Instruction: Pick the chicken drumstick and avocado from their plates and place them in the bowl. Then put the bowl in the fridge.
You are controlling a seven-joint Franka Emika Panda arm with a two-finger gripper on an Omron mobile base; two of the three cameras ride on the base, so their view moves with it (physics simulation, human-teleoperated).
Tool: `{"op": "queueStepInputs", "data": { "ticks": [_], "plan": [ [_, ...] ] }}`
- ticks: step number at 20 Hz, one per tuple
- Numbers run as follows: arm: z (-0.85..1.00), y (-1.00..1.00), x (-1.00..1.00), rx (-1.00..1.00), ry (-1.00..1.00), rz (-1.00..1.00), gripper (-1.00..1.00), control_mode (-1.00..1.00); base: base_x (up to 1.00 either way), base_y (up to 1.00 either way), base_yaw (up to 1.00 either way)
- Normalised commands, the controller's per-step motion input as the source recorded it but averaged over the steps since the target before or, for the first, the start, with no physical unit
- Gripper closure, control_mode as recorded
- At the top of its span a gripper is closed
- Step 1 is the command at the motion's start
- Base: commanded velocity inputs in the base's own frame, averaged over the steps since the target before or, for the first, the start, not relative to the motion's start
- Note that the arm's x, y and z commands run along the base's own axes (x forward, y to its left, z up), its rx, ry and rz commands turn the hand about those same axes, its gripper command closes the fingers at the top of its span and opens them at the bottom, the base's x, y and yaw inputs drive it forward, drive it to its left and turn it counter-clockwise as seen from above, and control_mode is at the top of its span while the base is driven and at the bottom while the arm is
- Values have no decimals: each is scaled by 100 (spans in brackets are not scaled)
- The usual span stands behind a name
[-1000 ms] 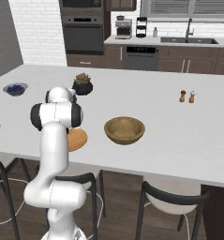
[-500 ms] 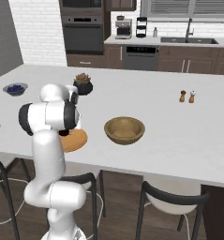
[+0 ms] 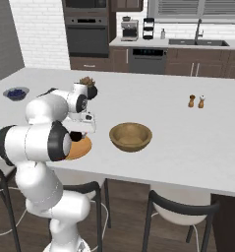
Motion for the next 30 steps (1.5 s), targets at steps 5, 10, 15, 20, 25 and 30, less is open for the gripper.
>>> {"op": "queueStepInputs", "data": {
  "ticks": [5,10,15,20,25,30],
  "plan": [
    [54,-61,0,0,-17,-19,100,-100,0,0,0],
    [37,-58,1,0,-6,-17,100,-100,0,0,0],
    [33,-49,0,0,0,-16,100,-100,0,0,0],
    [39,-68,5,2,0,-16,100,-100,0,0,0],
    [-5,-54,51,-1,0,-5,100,-100,0,0,0],
    [-30,-29,88,-1,0,0,100,-100,0,0,0]
  ]
}}
